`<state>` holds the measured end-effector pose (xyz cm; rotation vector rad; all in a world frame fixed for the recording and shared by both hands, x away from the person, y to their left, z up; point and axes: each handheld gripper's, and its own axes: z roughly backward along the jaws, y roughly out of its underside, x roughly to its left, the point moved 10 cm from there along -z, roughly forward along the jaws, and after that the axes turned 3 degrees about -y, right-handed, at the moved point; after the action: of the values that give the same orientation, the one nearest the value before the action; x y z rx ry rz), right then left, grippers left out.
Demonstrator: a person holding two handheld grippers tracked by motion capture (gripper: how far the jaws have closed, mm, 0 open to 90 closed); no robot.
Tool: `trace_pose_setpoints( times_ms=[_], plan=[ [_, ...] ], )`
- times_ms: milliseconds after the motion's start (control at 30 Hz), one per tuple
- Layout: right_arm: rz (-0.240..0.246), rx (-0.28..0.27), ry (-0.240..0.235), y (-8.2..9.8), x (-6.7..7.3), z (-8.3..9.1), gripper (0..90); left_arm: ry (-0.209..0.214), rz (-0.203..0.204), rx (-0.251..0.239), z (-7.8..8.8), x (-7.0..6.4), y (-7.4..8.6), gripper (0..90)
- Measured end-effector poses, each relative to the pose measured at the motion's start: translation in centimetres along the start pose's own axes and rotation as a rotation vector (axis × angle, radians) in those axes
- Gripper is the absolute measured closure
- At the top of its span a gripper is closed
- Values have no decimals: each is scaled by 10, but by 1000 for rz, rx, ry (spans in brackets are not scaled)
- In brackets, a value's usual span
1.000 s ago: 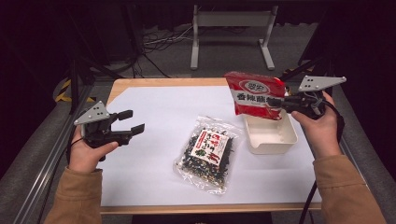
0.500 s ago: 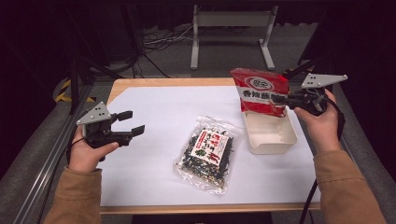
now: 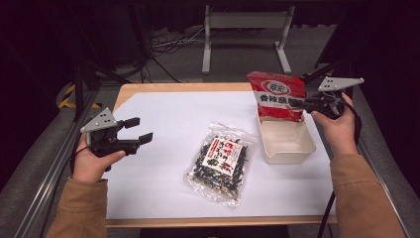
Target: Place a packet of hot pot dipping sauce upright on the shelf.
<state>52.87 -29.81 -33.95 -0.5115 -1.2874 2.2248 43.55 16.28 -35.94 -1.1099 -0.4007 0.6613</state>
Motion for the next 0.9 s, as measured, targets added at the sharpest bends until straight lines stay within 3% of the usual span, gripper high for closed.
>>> trace_pose_setpoints(
  times_ms=[500, 900],
  plan=[
    [-39, 12, 7, 18, -20, -13, 885, 1, -7, 7, -4, 2, 2, 284],
    [-60, 24, 0, 29, -26, -30, 885, 5, -3, 19, -6, 2, 4, 283]
  ],
)
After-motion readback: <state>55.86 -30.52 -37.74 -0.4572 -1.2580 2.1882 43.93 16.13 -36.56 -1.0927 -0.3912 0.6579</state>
